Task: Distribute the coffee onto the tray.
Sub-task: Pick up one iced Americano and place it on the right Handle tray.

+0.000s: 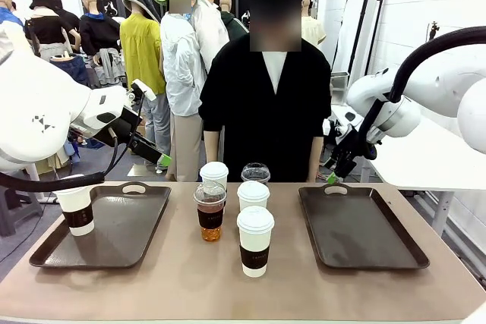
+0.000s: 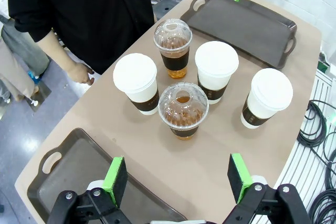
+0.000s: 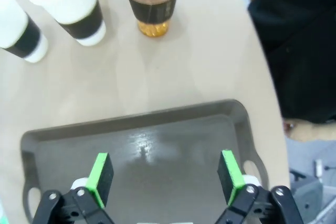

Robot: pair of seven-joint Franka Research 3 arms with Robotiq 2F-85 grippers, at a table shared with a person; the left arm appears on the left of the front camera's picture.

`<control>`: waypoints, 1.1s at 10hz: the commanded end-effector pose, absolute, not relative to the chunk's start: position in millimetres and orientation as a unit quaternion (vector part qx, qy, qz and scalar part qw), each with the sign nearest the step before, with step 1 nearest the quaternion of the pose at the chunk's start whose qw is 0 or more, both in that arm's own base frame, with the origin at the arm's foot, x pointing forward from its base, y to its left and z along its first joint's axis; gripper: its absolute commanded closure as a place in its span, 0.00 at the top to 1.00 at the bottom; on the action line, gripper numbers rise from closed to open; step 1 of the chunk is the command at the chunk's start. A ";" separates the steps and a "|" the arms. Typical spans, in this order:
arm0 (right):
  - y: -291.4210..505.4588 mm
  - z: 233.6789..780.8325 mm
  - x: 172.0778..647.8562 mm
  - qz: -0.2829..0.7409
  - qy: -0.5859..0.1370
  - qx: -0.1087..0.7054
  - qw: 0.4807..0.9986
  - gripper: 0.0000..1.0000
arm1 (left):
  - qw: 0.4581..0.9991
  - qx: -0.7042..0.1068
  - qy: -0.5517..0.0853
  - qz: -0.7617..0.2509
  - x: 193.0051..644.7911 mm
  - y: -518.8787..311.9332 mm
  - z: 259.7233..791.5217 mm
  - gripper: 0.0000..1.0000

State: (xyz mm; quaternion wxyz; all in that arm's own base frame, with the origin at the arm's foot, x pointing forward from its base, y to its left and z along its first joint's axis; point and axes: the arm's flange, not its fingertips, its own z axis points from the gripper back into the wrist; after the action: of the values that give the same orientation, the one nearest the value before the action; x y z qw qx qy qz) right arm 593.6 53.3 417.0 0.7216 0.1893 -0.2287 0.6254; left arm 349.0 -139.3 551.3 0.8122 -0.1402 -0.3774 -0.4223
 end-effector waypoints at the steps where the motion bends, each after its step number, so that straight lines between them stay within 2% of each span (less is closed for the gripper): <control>1: 46.9 407.4 601.4 0.626 -0.254 0.238 0.698 1.00 | 0.812 -0.142 -0.378 -0.421 349.3 -138.2 551.3 1.00; 6: 38.1 367.1 605.8 0.606 -0.327 0.315 0.653 1.00 | 0.812 -0.142 -0.378 -0.421 349.3 -138.2 551.3 1.00; 11: 32.8 324.2 608.5 0.548 -0.404 0.373 0.630 1.00 | 0.812 -0.142 -0.378 -0.421 349.3 -138.2 551.3 1.00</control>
State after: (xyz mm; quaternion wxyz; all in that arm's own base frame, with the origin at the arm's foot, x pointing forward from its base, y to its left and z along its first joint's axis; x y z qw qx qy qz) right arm 607.2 35.9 333.2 0.6477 0.3524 -0.3852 0.5549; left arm 349.0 -139.3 551.3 0.8122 -0.1402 -0.3774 -0.4222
